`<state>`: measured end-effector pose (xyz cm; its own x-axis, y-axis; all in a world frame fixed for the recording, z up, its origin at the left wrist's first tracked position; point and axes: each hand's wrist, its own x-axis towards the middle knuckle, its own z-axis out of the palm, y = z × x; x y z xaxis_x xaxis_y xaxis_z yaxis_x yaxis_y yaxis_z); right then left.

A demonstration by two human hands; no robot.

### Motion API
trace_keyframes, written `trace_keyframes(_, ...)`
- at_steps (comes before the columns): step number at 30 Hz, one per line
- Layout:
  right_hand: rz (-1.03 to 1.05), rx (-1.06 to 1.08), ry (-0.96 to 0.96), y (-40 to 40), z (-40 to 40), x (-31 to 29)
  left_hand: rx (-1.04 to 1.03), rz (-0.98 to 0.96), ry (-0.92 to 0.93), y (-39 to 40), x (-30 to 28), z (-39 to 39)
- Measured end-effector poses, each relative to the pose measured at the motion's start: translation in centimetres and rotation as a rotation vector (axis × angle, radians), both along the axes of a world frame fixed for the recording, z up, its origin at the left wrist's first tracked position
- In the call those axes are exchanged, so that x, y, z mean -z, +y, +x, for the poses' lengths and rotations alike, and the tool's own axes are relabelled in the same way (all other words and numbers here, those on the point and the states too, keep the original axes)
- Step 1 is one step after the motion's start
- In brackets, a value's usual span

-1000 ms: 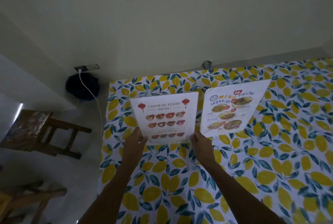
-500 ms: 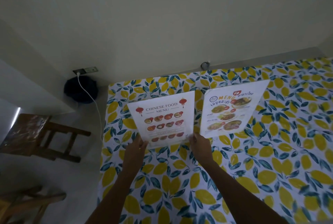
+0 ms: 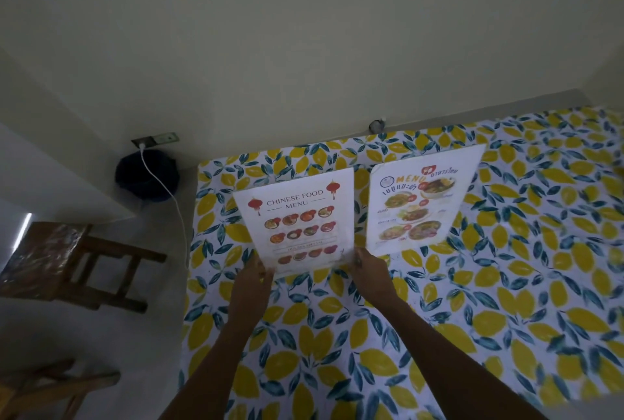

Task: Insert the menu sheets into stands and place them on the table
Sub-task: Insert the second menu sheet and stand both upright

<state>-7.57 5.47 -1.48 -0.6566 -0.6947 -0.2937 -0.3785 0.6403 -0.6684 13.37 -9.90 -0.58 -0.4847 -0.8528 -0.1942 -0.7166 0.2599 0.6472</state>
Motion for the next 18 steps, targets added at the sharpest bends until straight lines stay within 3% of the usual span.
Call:
trace_keyframes(5,0.073,-0.080,-0.027,2.2,-1.2,-0.8,-0.066,-0.037,-0.087,1.9,-0.2,0.8)
trace_keyframes(9,0.108,-0.199,0.109,5.2,-2.8,-2.0,-0.082,-0.108,-0.173,5.0,-1.0,0.1)
trace_keyframes(18,0.227,-0.396,0.375,13.1,-8.0,-5.4,0.002,-0.250,-0.180,13.3,-3.2,-6.2)
